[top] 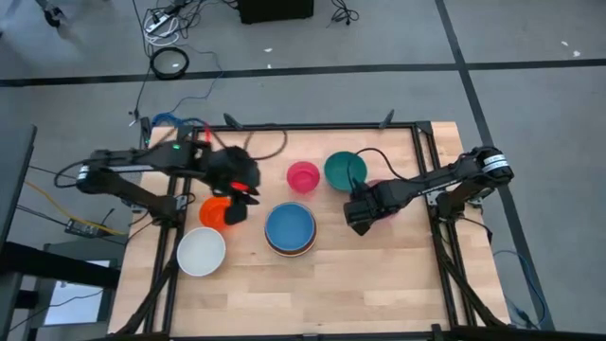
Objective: Nest bowls inside each other
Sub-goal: Stack the pink bowl on top of the blue bowl, then stack the gray bowl on top of the pink bowl
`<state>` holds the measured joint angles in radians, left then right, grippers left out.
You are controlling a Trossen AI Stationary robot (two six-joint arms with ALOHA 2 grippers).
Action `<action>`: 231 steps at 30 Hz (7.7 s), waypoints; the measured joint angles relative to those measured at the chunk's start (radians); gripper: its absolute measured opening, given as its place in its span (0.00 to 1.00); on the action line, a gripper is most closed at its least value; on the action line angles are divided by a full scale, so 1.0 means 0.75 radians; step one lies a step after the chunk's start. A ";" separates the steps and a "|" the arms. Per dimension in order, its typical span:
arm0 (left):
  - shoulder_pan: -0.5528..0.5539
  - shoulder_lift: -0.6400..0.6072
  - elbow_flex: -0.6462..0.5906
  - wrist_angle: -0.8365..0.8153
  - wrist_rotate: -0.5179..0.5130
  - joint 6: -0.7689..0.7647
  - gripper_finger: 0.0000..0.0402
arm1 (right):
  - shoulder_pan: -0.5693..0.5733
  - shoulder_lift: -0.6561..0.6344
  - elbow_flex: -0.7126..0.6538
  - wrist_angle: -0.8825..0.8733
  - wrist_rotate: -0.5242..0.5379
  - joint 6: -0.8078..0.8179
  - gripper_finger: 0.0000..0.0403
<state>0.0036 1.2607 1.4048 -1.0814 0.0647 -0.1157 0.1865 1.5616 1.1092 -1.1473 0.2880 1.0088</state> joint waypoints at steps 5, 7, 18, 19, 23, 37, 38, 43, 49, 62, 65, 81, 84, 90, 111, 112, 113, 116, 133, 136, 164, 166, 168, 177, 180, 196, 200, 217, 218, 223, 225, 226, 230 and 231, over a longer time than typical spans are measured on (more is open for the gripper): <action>0.000 -0.143 0.000 0.003 -0.006 -0.081 0.30 | -0.001 0.000 -0.059 0.058 -0.032 0.012 0.50; 0.000 -0.199 0.000 0.011 -0.013 -0.103 0.30 | -0.001 0.000 -0.085 0.109 -0.059 0.012 0.50; -0.001 -0.362 0.000 0.004 -0.019 -0.206 0.30 | -0.001 0.001 -0.147 0.202 -0.093 0.014 0.49; -0.001 -0.368 0.000 0.005 -0.023 -0.206 0.30 | -0.001 0.001 -0.147 0.205 -0.087 0.015 0.49; -0.001 -0.373 0.000 -0.017 -0.074 -0.205 0.30 | 0.000 0.001 -0.146 0.207 -0.065 0.018 0.49; 0.000 -0.375 0.000 -0.188 -0.161 -0.216 0.30 | -0.002 -0.021 -0.060 0.097 0.233 0.059 0.49; 0.000 -0.375 0.000 -0.206 -0.173 -0.224 0.30 | -0.002 -0.026 -0.043 0.095 0.238 0.049 0.49; 0.000 -0.378 -0.001 -0.239 -0.179 -0.245 0.30 | 0.005 -0.035 -0.003 0.124 0.116 0.014 0.48; 0.000 -0.382 -0.001 -0.238 -0.180 -0.246 0.30 | 0.051 -0.035 -0.062 0.221 0.041 0.055 0.48; 0.000 -0.382 -0.001 -0.333 -0.181 -0.271 0.30 | 0.052 -0.035 -0.287 0.431 0.053 0.081 0.25; 0.000 -0.382 -0.001 -0.445 -0.181 -0.312 0.30 | 0.056 -0.035 -0.280 0.428 0.042 0.005 0.06; -0.110 -0.391 -0.003 -0.564 -0.107 -0.358 0.30 | 0.206 0.087 0.399 0.954 0.034 -0.762 0.00; -0.171 -0.373 -0.003 -0.616 -0.095 -0.396 0.30 | 0.175 0.183 0.423 1.031 -0.084 -0.848 0.00; -0.278 -0.361 -0.004 -0.652 -0.105 -0.519 0.30 | 0.129 0.286 0.436 1.047 -0.162 -0.860 0.00; -0.583 -0.333 -0.004 -0.653 -0.165 -0.892 0.30 | 0.099 0.289 0.436 1.047 -0.329 -0.796 0.38; -0.602 -0.323 -0.004 -0.653 -0.169 -0.905 0.30 | 0.101 0.287 0.436 1.054 -0.311 -0.806 0.38; -0.617 -0.314 -0.004 -0.653 -0.183 -0.910 0.30 | 0.102 0.286 0.436 1.054 -0.299 -0.810 0.37; -0.658 -0.280 -0.004 -0.647 -0.211 -0.915 0.30 | 0.101 0.291 0.436 1.040 -0.300 -0.802 0.36; -0.777 -0.197 -0.004 -0.642 -0.285 -0.969 0.30 | 0.107 0.292 0.274 1.036 -0.308 -0.653 0.30; -0.785 -0.197 -0.004 -0.643 -0.295 -0.970 0.30 | 0.106 0.293 0.266 1.041 -0.286 -0.654 0.29; -0.989 -0.121 -0.389 -0.250 -0.182 -1.176 0.30 | 0.304 -0.240 0.337 0.913 0.296 -0.849 0.27; -1.026 -0.104 -0.486 -0.133 -0.180 -1.221 0.30 | 0.326 -0.275 0.338 0.892 0.345 -0.839 0.27; -1.060 -0.079 -0.565 -0.039 -0.174 -1.251 0.30 | 0.345 -0.295 0.338 0.887 0.382 -0.831 0.27; -1.165 -0.014 -0.688 0.149 -0.124 -1.336 0.30 | 0.335 -0.274 0.338 0.864 0.399 -0.827 0.27; -1.173 -0.005 -0.726 0.157 -0.128 -1.386 0.30 | 0.321 -0.259 0.338 0.868 0.394 -0.827 0.27; -1.181 0.032 -0.808 0.285 -0.197 -1.424 0.30 | 0.305 -0.229 0.337 0.813 0.378 -0.792 0.27; -1.181 0.050 -0.814 0.252 -0.246 -1.424 0.27 | 0.306 -0.229 0.337 0.809 0.377 -0.791 0.27; -1.183 0.052 -0.650 0.362 -0.266 -1.112 0.02 | 0.292 -0.230 0.337 0.795 0.380 -0.805 0.27; -1.180 0.051 -0.609 0.351 -0.282 -1.065 0.02 | 0.290 -0.230 0.337 0.792 0.380 -0.804 0.27; -1.136 0.051 -0.406 0.136 -0.512 -0.900 0.02 | 0.274 -0.230 0.337 0.696 0.476 -0.766 0.27; -1.108 0.051 -0.341 0.081 -0.652 -0.802 0.02 | 0.270 -0.230 0.337 0.631 0.553 -0.729 0.27; -1.088 0.051 -0.311 0.065 -0.720 -0.736 0.02 | 0.264 -0.230 0.337 0.597 0.588 -0.713 0.27; -0.964 0.050 -0.233 0.162 -0.866 -0.414 0.02 | 0.248 -0.230 0.337 0.466 0.658 -0.626 0.27; -0.919 0.050 -0.230 0.205 -0.865 -0.329 0.02 | 0.242 -0.230 0.337 0.440 0.665 -0.608 0.27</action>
<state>-0.6859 1.2980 1.2324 -0.9276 -0.5839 -0.3627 0.3679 1.3891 1.3617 -0.8173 0.7867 0.5530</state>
